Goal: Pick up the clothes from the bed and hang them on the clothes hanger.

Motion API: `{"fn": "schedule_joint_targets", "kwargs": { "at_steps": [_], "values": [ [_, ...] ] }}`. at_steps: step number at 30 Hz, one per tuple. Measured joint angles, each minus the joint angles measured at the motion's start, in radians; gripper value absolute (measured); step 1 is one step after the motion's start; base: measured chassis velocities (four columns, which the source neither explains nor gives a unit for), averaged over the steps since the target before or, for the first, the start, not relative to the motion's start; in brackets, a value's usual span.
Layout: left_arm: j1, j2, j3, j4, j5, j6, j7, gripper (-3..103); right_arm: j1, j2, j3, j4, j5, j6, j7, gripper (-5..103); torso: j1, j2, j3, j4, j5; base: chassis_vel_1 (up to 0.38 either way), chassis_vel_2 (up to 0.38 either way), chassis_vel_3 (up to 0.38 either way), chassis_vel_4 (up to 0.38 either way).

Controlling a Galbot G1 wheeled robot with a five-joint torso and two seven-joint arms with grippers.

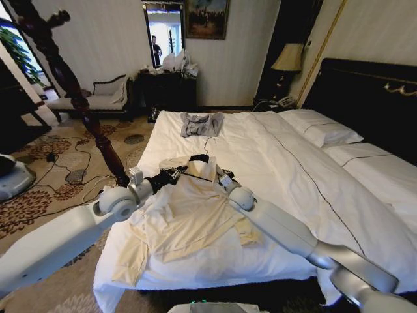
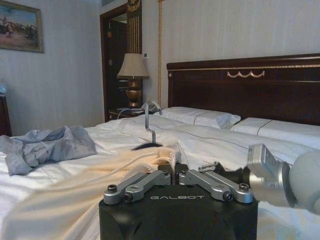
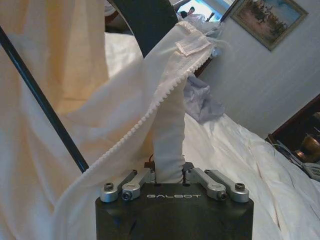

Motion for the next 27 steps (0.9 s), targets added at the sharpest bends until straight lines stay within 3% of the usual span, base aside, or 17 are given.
{"fn": "schedule_joint_targets", "kwargs": {
  "at_steps": [14, 21, 27],
  "values": [
    [-0.042, -0.092, 0.052, 0.016, 0.01, -0.01, -0.011, 2, 0.115, 0.111, -0.074, 0.005, 0.009, -0.021, 0.056, 20, 0.0, 0.0, 0.0, -0.0002, 0.0001, 0.0, 0.0, 0.0, 0.0],
    [-0.031, -0.084, 0.03, 0.071, 0.048, -0.018, -0.011, 2, 0.076, 0.085, -0.068, 0.05, -0.011, -0.012, 0.06, 20, 0.0, 0.0, 0.0, 0.0001, 0.0, 0.0, 0.0, 0.0, 0.0],
    [-0.045, -0.122, 0.047, 0.119, 0.051, -0.024, -0.011, 2, 0.023, 0.062, -0.063, 0.097, -0.045, -0.009, 0.058, 20, 0.0, 0.0, 0.0, -0.0002, 0.0001, 0.0, 0.0, 0.0, 0.0]
  ]
}}
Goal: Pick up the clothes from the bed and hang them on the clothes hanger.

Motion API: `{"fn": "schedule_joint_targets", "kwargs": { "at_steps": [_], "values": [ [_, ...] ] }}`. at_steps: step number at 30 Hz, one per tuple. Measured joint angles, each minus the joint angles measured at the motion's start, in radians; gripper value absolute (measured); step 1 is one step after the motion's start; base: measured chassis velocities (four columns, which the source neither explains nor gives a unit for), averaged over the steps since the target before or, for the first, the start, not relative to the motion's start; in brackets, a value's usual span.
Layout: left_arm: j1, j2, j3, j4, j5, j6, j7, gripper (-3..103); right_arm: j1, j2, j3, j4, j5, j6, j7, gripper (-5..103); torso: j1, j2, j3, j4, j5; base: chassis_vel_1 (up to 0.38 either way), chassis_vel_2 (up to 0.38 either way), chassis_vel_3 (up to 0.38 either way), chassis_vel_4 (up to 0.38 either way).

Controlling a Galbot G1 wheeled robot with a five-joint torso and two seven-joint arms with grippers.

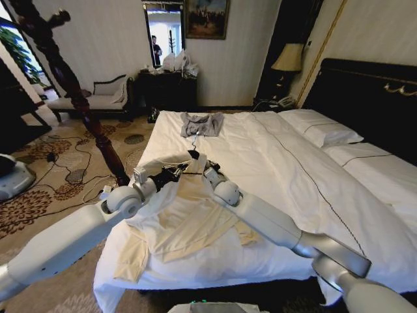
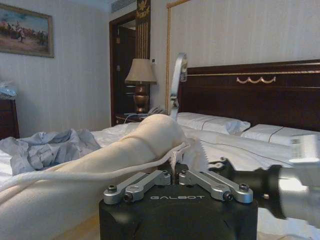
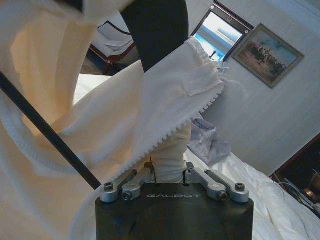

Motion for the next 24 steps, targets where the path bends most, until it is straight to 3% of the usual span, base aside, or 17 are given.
{"fn": "schedule_joint_targets", "kwargs": {
  "at_steps": [5, 8, 10, 13, 19, 22, 24],
  "values": [
    [0.005, -0.001, 0.005, -0.003, -0.006, -0.013, 0.016, 1, -0.014, -0.023, 0.009, 0.009, -0.009, 0.005, -0.004, 20, 0.0, 0.0, 0.0, 0.0001, 0.0, 0.0, 0.0, 0.0, 0.0],
    [0.035, 0.039, -0.018, -0.054, -0.018, -0.02, 0.033, 17, -0.025, -0.04, 0.02, 0.007, -0.016, 0.012, -0.008, 20, 0.0, 0.0, 0.0, 0.0002, 0.0001, 0.0, 0.0, 0.0, 0.0],
    [0.041, 0.047, -0.023, -0.063, -0.019, -0.02, 0.034, 17, -0.026, -0.041, 0.021, 0.006, -0.018, 0.013, -0.009, 20, 0.0, 0.0, 0.0, 0.0002, 0.0, 0.0, 0.0, 0.0, 0.0],
    [0.071, 0.095, -0.053, -0.102, -0.021, -0.016, 0.048, 33, -0.036, -0.045, 0.026, 0.0, -0.027, 0.019, -0.012, 20, 0.0, 0.0, 0.0, 0.0004, -0.0001, 0.0, 0.0, 0.0, 0.0],
    [0.097, 0.145, -0.076, -0.128, -0.023, -0.005, 0.075, 49, -0.041, -0.046, 0.028, 0.007, -0.017, 0.021, -0.012, 20, 0.0, 0.0, 0.0, 0.0002, -0.0001, 0.0, 0.0, 0.0, 0.0],
    [0.118, 0.171, -0.096, -0.149, -0.019, 0.001, 0.085, 66, -0.048, -0.046, 0.034, 0.01, -0.021, 0.022, -0.011, 20, 0.0, 0.0, 0.0, 0.0003, -0.0001, 0.0, 0.0, 0.0, 0.0],
    [0.127, 0.181, -0.104, -0.156, -0.012, 0.003, 0.097, 71, -0.051, -0.047, 0.037, 0.009, -0.025, 0.025, -0.011, 20, 0.0, 0.0, 0.0, 0.0001, -0.0001, 0.0, 0.0, 0.0, 0.0]
  ]
}}
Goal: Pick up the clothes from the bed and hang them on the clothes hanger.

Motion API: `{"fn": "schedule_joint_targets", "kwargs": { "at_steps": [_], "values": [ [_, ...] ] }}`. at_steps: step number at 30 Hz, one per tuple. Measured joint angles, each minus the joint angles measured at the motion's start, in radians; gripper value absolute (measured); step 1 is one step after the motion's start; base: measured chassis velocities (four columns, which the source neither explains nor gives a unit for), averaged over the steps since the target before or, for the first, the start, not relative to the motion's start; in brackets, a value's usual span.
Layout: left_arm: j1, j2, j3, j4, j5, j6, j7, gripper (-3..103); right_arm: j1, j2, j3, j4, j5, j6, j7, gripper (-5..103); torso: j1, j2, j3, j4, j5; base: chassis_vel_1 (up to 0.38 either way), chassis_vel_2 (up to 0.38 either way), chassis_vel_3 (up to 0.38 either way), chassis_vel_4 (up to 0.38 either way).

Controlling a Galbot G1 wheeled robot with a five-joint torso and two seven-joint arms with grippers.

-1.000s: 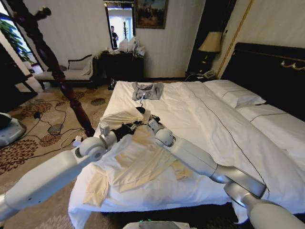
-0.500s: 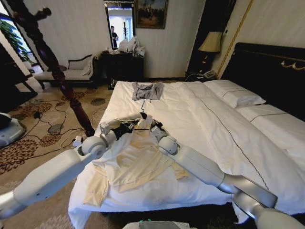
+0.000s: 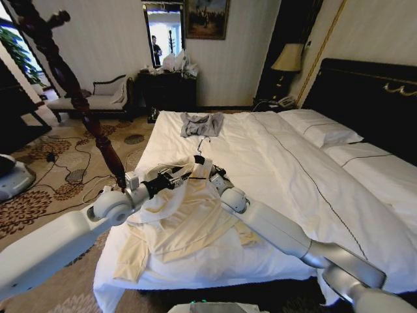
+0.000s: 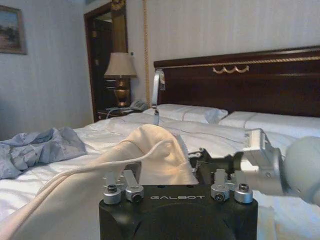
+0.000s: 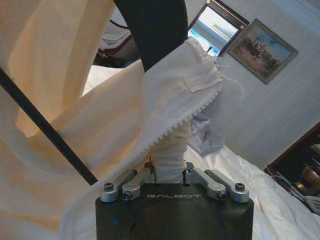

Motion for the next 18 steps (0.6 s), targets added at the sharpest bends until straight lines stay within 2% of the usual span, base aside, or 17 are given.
{"fn": "schedule_joint_targets", "kwargs": {
  "at_steps": [1, 2, 4, 7, 9, 11, 15, 18],
  "values": [
    [0.013, 0.013, -0.013, -0.01, 0.005, 0.001, 0.016, 76, -0.003, -0.002, 0.003, -0.001, -0.005, 0.003, 0.0, 20, 0.0, 0.0, 0.0, -0.0002, 0.0, 0.0, 0.0, 0.0, 0.0],
    [0.041, 0.032, -0.042, -0.026, 0.008, 0.002, 0.037, 76, -0.007, -0.005, 0.006, -0.001, -0.012, 0.006, 0.0, 20, 0.0, 0.0, 0.0, -0.0002, 0.0001, 0.0, 0.0, 0.0, 0.0],
    [0.104, 0.059, -0.097, -0.056, 0.01, 0.003, 0.069, 87, -0.014, -0.011, 0.012, 0.0, -0.027, 0.014, -0.002, 20, 0.0, 0.0, 0.0, 0.0001, 0.0001, 0.0, 0.0, 0.0, 0.0],
    [0.166, 0.082, -0.148, -0.086, 0.015, 0.0, 0.093, 92, -0.026, -0.018, 0.024, 0.005, -0.041, 0.022, -0.002, 20, 0.0, 0.0, 0.0, 0.0005, 0.0001, 0.0, 0.0, 0.0, 0.0],
    [0.269, 0.105, -0.221, -0.138, 0.026, -0.025, 0.115, 99, -0.053, -0.034, 0.051, 0.016, -0.098, 0.042, -0.004, 20, 0.0, 0.0, 0.0, 0.0002, -0.0001, 0.0, 0.0, 0.0, 0.0],
    [0.3, 0.111, -0.243, -0.16, 0.022, -0.034, 0.119, 100, -0.069, -0.044, 0.066, 0.023, -0.129, 0.053, -0.009, 20, 0.0, 0.0, 0.0, 0.0006, 0.0, 0.0, 0.0, 0.0, 0.0],
    [0.295, 0.115, -0.27, -0.205, -0.014, -0.052, 0.115, 100, -0.099, -0.069, 0.094, 0.043, -0.172, 0.073, -0.013, 20, 0.0, 0.0, 0.0, -0.0005, 0.0, 0.0, 0.0, 0.0, 0.0],
    [0.223, 0.124, -0.297, -0.208, -0.069, -0.048, 0.084, 100, -0.105, -0.077, 0.103, 0.052, -0.191, 0.084, -0.014, 20, 0.0, 0.0, 0.0, -0.0002, 0.0002, 0.0, 0.0, 0.0, 0.0]
  ]
}}
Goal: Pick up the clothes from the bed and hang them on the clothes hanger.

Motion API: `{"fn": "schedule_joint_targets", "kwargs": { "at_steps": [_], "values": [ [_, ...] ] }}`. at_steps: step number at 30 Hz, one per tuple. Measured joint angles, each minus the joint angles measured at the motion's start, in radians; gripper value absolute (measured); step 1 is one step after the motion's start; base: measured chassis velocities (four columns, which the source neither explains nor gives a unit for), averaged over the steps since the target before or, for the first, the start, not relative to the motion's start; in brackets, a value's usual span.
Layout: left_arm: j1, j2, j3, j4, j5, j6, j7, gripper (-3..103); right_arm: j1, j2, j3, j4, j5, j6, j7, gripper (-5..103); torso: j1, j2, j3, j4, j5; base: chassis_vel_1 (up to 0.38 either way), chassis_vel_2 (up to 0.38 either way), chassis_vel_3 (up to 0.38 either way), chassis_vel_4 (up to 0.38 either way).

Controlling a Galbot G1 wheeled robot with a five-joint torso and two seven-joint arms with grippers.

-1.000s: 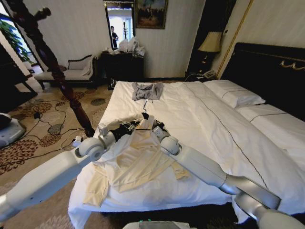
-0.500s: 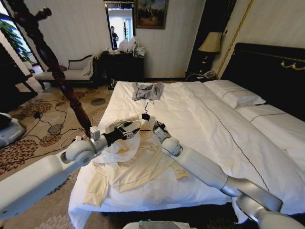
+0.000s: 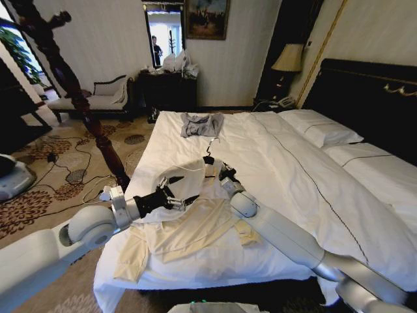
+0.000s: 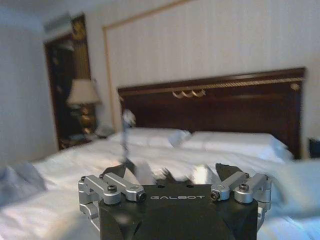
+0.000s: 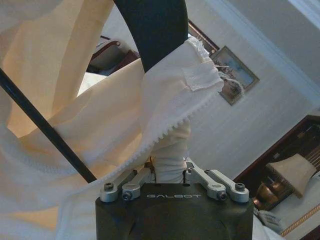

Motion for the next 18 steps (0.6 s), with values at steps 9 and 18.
{"fn": "schedule_joint_targets", "kwargs": {
  "at_steps": [9, 18],
  "values": [
    [-0.046, 0.084, -0.054, 0.109, -0.063, 0.057, 0.075, 100, 0.013, 0.002, 0.0, 0.01, -0.064, 0.033, -0.011, 20, 0.0, 0.0, 0.0, 0.0005, -0.0002, 0.0, 0.0, 0.0, 0.0],
    [-0.062, 0.105, -0.04, 0.189, -0.074, 0.069, 0.251, 100, 0.012, 0.004, 0.008, 0.026, -0.181, 0.084, -0.029, 20, 0.0, 0.0, 0.0, 0.0003, -0.0002, 0.0, 0.0, 0.0, 0.0]
  ]
}}
